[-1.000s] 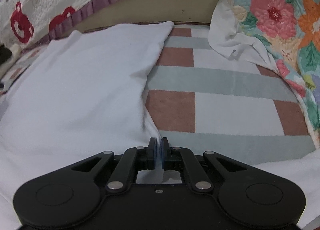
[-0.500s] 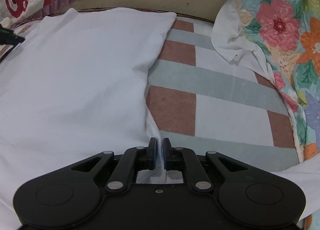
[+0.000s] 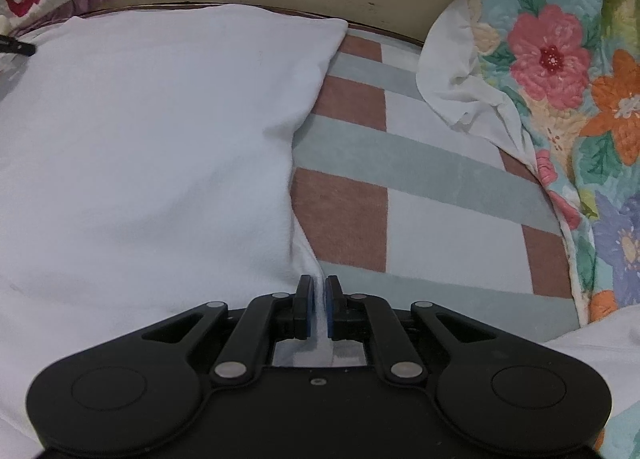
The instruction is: Fold clothes
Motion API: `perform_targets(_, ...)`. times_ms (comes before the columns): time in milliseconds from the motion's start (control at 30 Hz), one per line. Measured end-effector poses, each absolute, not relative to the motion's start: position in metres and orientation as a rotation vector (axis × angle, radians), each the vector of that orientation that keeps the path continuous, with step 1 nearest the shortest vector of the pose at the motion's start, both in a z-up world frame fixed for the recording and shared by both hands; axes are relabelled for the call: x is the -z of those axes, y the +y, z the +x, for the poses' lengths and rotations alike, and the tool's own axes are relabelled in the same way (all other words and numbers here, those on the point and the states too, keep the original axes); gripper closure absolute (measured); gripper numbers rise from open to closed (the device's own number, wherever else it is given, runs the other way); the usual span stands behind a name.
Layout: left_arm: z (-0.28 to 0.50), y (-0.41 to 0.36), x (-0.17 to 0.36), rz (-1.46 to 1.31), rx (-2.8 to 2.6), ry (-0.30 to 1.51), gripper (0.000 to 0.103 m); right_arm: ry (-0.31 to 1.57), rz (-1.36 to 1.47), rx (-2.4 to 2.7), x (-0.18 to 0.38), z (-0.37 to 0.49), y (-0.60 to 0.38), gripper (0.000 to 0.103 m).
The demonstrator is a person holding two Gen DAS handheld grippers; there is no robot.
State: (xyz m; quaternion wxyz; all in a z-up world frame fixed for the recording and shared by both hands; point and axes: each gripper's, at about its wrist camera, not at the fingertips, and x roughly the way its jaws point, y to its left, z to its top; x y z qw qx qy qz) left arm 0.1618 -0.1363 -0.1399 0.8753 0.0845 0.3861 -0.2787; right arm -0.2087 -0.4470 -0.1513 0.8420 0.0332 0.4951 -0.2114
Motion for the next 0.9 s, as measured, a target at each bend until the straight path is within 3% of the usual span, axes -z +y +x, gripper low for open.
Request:
perform_targets(133,0.170,-0.127,0.149,0.081,0.547,0.860,0.099,1.083,0.031,0.483,0.151,-0.204,-0.443,0.097)
perform_targets(300,0.170,-0.132,0.148,0.111,0.546,0.881,0.098,1.176,-0.016,0.572,0.144,-0.190,-0.444,0.090)
perform_targets(400,0.171,-0.130,0.143,0.156,0.567,0.901,0.091,1.232,-0.081,0.679,0.137,-0.183,-0.456,0.089)
perform_targets(433,0.171,-0.128,0.140,0.151,0.576,0.904,0.089,1.211,-0.050,0.682,0.132,-0.182,-0.462,0.088)
perform_targets(533,0.170,-0.122,0.128,0.117,0.621,0.894,0.081,1.052,0.242,0.535,0.114,-0.166,-0.489,0.069)
perform_targets(567,0.170,-0.122,0.124,0.110,0.639,0.884,0.080,1.000,0.351,0.483,0.110,-0.157,-0.500,0.059)
perform_targets(600,0.169,-0.123,0.119,0.104,0.657,0.875,0.079,0.960,0.432,0.456,0.108,-0.142,-0.507,0.056)
perform_targets(767,0.165,-0.136,0.107,0.070,0.720,0.862,0.077,0.836,0.702,0.394,0.127,-0.079,-0.563,0.055)
perform_targets(900,0.161,-0.151,0.114,0.041,0.756,0.894,0.076,0.854,0.635,0.475,0.151,-0.049,-0.583,0.054)
